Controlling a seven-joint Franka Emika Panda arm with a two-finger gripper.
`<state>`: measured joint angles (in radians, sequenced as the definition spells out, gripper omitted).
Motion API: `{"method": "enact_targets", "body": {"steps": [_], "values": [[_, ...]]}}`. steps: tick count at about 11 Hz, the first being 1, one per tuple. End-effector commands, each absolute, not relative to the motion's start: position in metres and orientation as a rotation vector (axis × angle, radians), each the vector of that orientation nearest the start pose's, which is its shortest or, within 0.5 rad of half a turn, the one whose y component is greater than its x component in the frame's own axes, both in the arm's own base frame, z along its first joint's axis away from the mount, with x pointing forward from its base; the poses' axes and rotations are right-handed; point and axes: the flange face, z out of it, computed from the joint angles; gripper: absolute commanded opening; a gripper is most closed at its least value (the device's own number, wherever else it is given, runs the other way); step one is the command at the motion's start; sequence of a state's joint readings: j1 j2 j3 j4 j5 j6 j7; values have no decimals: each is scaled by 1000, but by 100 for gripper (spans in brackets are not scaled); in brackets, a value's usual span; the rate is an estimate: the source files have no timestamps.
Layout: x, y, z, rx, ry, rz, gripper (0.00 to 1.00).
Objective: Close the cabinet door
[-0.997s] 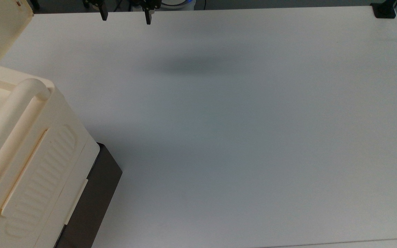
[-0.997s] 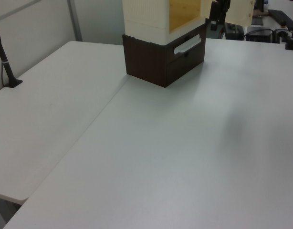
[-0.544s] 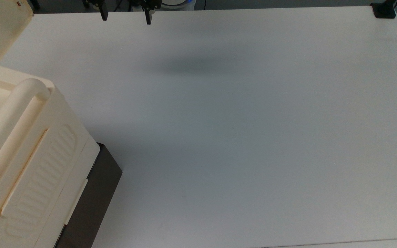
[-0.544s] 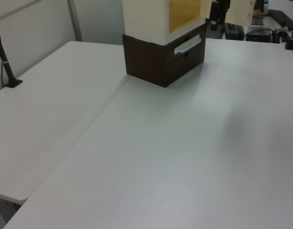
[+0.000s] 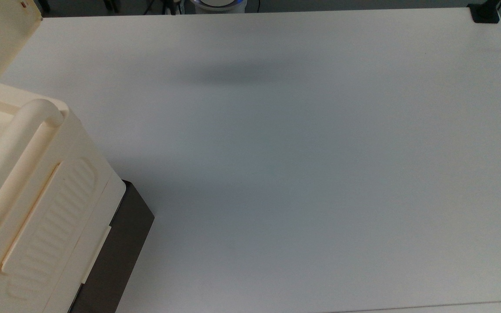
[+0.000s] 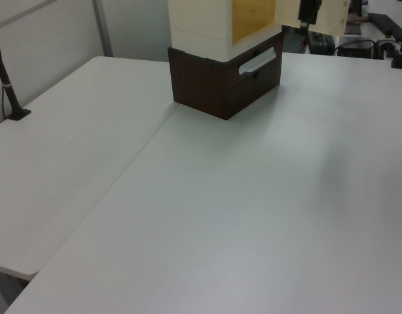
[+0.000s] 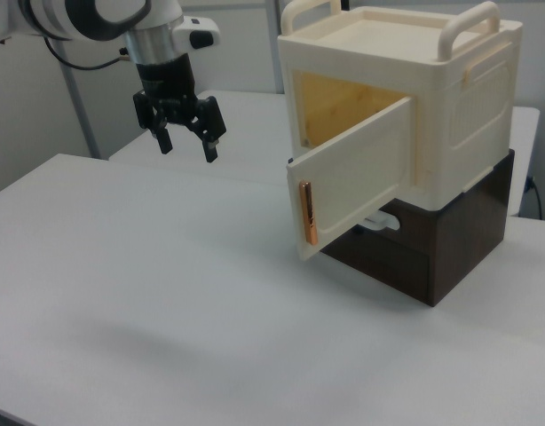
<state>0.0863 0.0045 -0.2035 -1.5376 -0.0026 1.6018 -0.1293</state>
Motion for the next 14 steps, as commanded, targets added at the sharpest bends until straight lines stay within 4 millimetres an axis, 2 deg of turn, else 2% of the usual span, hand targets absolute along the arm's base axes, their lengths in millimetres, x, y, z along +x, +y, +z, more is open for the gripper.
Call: {"method": "enact_targets", "body": {"steps": [1,2,3,4,5,6,7,9,11,13,14], "values": [[514,-103,665,-3144,-285,-38,96],[506,-119,670,-3146,-302,-43,86],[495,-137,679,-3146,-302,-61,70],[489,-150,681,-3148,-268,-66,57],[482,-168,684,-3153,-198,-80,34],[472,-194,686,-3156,-114,-91,13],[465,-209,688,-3155,-70,-101,3],[445,-243,695,-3153,20,-136,0],[435,-261,696,-3154,56,-148,0],[434,-274,696,-3170,53,-191,0],[434,-287,694,-3187,85,-233,0]]}}
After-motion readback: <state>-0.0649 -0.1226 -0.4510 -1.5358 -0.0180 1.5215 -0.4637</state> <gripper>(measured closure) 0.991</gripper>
